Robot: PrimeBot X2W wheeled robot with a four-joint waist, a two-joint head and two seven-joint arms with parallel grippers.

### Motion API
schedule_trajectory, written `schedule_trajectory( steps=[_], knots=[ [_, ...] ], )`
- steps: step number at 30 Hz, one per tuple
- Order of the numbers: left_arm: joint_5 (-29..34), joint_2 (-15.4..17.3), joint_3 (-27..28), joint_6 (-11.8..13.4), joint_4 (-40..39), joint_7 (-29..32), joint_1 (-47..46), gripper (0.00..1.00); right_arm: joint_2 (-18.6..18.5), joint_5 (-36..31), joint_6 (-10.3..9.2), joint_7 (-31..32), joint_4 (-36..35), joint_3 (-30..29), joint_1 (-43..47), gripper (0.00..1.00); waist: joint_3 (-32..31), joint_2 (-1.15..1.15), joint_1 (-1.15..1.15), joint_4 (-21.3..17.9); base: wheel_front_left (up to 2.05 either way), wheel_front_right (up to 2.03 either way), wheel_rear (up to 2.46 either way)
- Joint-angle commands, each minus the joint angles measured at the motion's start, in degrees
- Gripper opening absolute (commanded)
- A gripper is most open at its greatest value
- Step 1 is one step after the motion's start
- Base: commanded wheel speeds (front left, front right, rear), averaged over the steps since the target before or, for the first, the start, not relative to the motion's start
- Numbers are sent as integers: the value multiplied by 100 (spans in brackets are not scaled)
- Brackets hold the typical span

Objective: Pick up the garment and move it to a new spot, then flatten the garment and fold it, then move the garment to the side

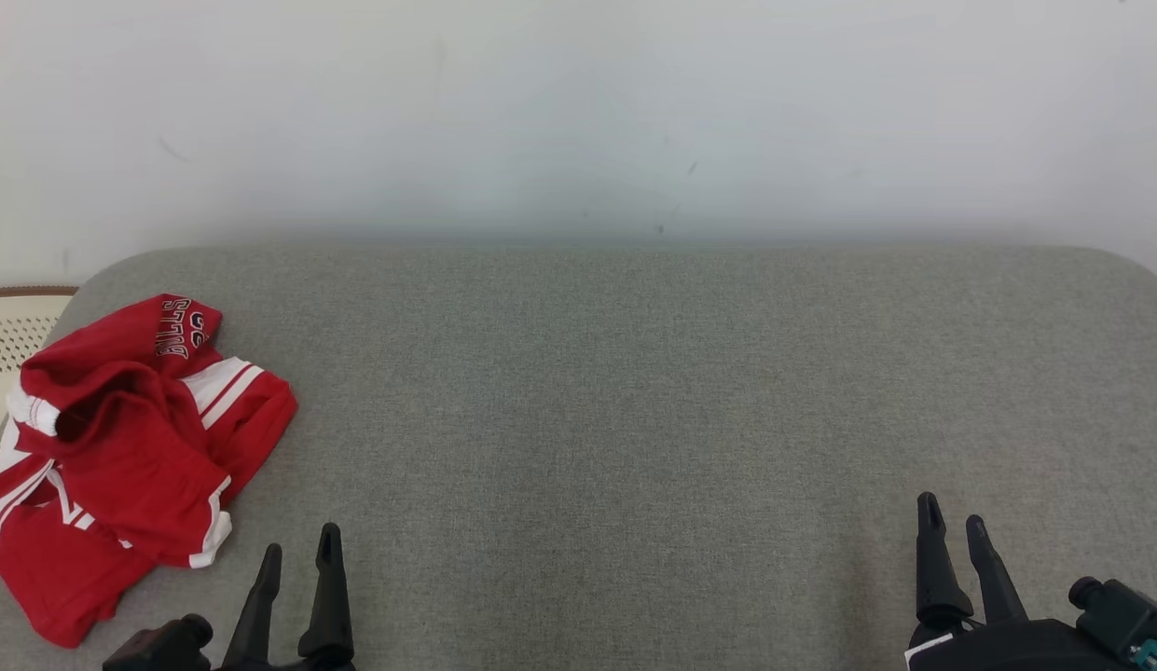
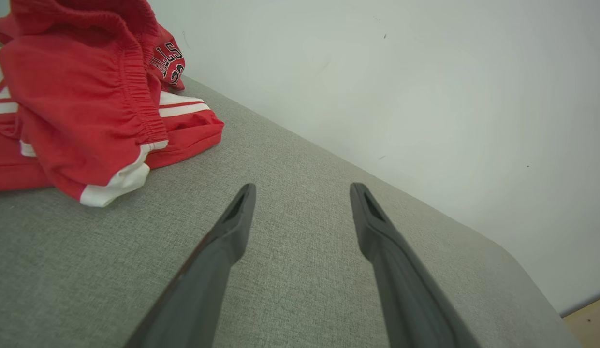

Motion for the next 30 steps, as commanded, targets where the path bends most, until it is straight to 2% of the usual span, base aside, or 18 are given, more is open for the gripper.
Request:
schedule_trajectory(
  steps=[1, 6, 16, 30],
  knots=[
    [102, 34, -18, 14, -70, -41, -41, 100, -50, -64, 3, -32, -84, 21, -1, 100, 1, 0, 0, 0, 0, 0, 0],
    [446, 87, -93, 75, -103, -115, -50, 100, -131, -645, 4, -112, -125, 153, 10, 100, -18, 0, 0, 2, 0, 0, 0],
    [964, 150, -182, 168, -181, -262, -49, 100, -212, -1259, 4, -257, -226, 337, 65, 100, -50, 0, 0, 5, 0, 0, 0],
    [1390, 101, -98, -114, -99, -435, 56, 100, -369, -1493, 5, -434, -182, 540, 141, 100, -96, 0, 0, 17, 0, 0, 0]
  ],
)
